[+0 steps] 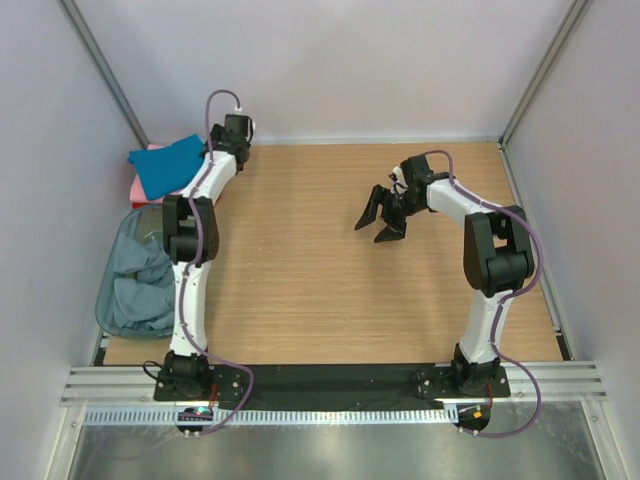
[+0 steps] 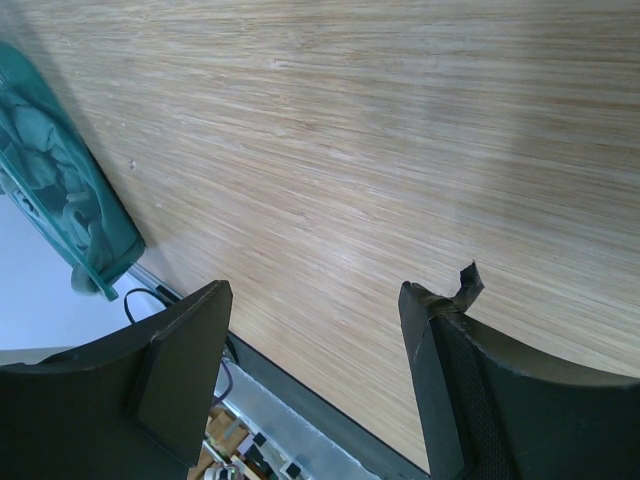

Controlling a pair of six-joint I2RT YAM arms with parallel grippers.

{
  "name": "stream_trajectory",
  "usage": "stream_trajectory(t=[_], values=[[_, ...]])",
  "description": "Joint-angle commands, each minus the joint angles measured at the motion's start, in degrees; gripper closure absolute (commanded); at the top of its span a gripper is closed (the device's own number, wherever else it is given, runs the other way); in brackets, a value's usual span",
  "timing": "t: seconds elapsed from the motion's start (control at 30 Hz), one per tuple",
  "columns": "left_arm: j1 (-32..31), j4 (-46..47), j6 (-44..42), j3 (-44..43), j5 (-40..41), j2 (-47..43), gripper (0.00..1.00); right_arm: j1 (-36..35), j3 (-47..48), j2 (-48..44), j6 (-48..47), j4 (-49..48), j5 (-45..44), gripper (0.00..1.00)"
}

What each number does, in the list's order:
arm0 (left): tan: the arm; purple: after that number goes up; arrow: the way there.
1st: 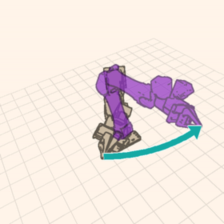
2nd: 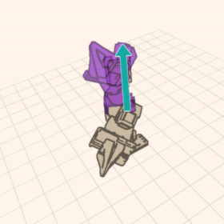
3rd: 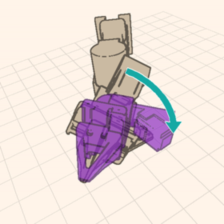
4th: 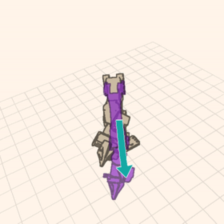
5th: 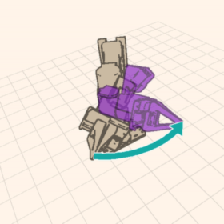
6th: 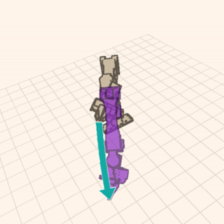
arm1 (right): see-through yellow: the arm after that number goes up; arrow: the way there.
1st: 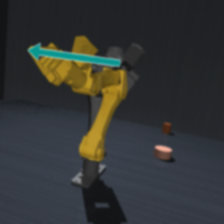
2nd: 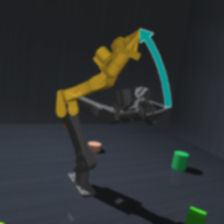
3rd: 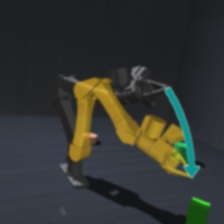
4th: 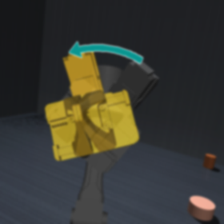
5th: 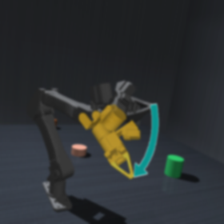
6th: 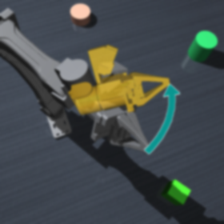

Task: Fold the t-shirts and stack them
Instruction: Neatly place the folded tshirt to the corner

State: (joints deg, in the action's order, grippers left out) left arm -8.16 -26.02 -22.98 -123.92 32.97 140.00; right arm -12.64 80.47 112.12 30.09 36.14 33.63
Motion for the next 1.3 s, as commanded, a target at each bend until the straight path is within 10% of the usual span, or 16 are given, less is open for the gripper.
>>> stream_trajectory(t=[0.0, 0.33, 0.7, 0.93, 1.27], values=[[-1.0, 1.9, -0.5, 0.0, 2.3, -0.4, 0.31, -0.1, 1.4, -3.2, -0.4, 0.3, 0.1, 0.25], [-1.9, 1.4, -1.6, 0.2, 5.3, 0.4, 0.51, -0.1, 0.6, -4.6, -0.2, 0.2, 0.5, 0.25], [-1.8, -2.3, 0.7, -2.1, 7.0, 3.8, 0.51, 0.6, -0.9, -7.0, 0.1, -0.5, 0.7, 0.25], [-2.1, -1.6, -0.8, -1.7, 9.0, 1.7, 0.87, 0.9, -2.1, -7.6, 0.4, -0.7, 1.0, 0.25], [-2.7, -0.3, -5.1, 6.9, 4.1, -8.2, 1.0, 0.8, -1.5, -9.2, 1.1, -0.2, 0.7, 0.25]])
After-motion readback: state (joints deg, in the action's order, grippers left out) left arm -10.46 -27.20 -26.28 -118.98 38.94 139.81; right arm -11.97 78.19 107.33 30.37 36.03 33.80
